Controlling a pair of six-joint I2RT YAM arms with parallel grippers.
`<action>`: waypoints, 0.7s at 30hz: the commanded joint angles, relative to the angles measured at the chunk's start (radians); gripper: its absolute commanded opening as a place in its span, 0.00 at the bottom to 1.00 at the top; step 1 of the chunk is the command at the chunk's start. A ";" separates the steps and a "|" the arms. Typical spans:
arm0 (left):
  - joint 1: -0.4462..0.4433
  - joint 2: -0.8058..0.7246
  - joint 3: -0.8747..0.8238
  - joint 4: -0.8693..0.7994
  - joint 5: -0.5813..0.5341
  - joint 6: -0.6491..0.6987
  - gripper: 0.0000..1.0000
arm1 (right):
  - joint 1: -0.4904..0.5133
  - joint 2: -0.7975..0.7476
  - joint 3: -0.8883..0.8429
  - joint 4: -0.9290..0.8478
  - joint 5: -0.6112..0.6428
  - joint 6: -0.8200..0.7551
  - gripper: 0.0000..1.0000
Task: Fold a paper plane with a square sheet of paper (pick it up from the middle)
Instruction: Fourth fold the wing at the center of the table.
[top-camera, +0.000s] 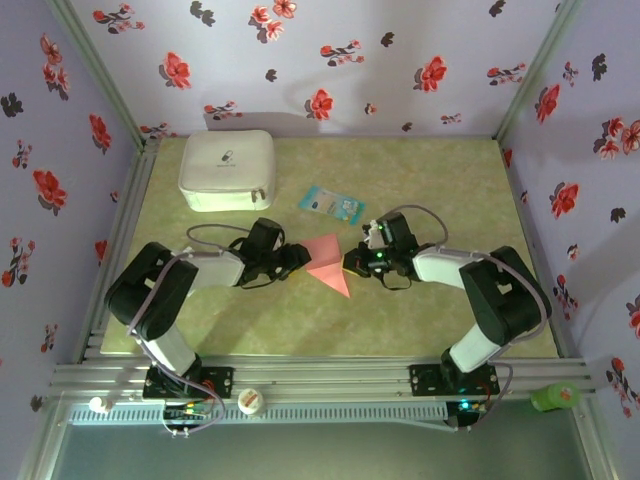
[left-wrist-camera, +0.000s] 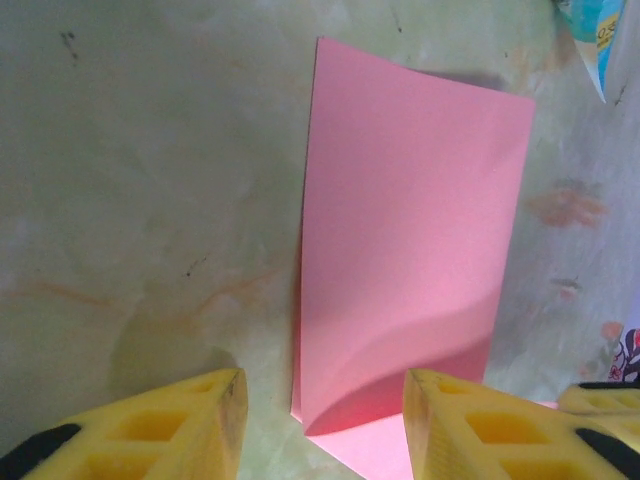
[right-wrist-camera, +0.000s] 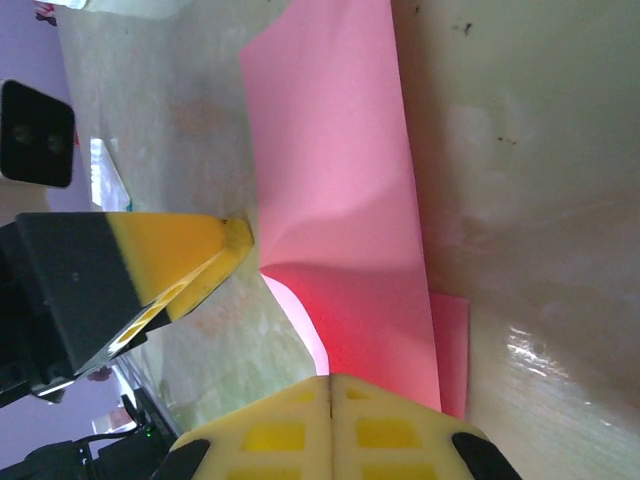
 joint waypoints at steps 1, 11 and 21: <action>0.004 0.035 0.033 0.032 0.029 -0.011 0.46 | -0.013 -0.030 -0.020 0.045 -0.025 0.021 0.06; 0.004 0.063 0.055 0.059 0.045 -0.015 0.42 | -0.025 -0.037 -0.037 0.070 -0.043 0.032 0.06; 0.004 0.083 0.053 0.104 0.061 -0.030 0.35 | -0.030 -0.040 -0.049 0.080 -0.043 0.036 0.06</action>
